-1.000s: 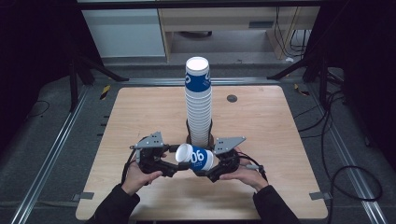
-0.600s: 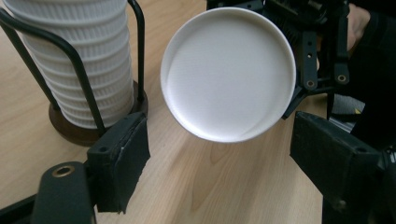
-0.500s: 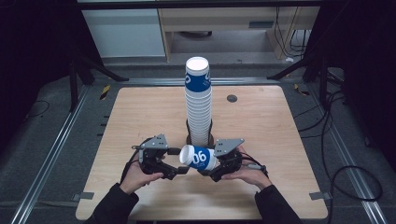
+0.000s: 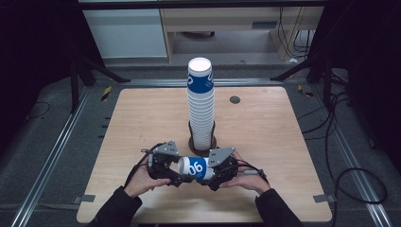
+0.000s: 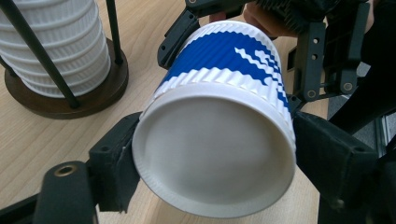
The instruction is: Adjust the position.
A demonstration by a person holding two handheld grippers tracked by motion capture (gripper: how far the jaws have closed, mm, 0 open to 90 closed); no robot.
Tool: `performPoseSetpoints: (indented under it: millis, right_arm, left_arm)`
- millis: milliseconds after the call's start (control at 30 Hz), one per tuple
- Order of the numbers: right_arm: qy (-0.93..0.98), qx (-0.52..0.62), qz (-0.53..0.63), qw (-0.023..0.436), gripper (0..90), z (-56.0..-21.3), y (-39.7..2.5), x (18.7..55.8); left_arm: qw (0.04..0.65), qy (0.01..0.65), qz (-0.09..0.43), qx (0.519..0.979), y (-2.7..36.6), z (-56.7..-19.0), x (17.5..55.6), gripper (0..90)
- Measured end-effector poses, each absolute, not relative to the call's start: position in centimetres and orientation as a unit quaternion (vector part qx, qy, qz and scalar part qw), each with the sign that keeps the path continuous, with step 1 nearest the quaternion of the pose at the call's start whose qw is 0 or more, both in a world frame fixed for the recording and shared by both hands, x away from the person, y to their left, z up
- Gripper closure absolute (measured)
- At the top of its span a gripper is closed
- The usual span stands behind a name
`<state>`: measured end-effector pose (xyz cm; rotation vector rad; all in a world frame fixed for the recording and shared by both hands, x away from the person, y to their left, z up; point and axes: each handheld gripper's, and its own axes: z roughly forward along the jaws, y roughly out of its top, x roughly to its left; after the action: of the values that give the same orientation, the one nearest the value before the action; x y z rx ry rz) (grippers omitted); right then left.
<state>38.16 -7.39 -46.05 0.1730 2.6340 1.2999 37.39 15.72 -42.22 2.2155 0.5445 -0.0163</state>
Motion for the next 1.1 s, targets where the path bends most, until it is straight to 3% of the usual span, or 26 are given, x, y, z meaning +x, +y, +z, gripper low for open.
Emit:
performPoseSetpoints:
  millis: [567, 1100]
  right_arm:
    - [0.888, 0.068, 0.444, 0.094, 8.4, -46.1, -7.5, 38.3]
    - [0.827, 0.144, 0.542, 0.046, 6.8, -43.9, -10.8, 39.6]
  left_arm:
    - [0.434, 0.219, -0.007, 0.874, 16.3, -42.1, 37.5, 26.5]
    - [0.529, 0.216, 0.031, 0.82, 19.2, -41.0, 37.9, 26.4]
